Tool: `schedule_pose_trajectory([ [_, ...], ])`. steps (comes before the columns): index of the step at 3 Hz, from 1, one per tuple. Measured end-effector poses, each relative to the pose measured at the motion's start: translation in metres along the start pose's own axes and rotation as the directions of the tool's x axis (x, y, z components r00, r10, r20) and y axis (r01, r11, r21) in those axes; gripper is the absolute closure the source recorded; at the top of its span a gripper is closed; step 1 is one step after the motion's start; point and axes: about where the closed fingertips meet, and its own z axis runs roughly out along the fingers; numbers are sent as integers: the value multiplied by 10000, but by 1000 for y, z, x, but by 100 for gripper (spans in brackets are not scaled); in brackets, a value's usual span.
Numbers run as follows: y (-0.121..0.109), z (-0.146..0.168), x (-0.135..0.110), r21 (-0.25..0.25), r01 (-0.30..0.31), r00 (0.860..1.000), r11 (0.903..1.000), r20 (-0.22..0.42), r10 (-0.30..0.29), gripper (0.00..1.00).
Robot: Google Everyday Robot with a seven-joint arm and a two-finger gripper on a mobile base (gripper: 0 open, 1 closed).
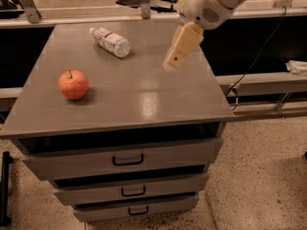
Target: Place blue plastic bottle upright
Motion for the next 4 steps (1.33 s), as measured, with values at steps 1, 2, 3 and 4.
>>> schedule_pose_trajectory([
  [1, -29, 34, -40, 181, -136, 9973, 9997, 722, 123, 0],
  [2, -51, 70, -79, 442, -501, 9919, 9978, 1193, 445, 0],
  [3, -72, 99, -111, 807, -1269, 9811, 9886, 1572, 1131, 0],
  [4, -91, 127, -136, 949, -2072, 9645, 9737, 1861, 1871, 0],
])
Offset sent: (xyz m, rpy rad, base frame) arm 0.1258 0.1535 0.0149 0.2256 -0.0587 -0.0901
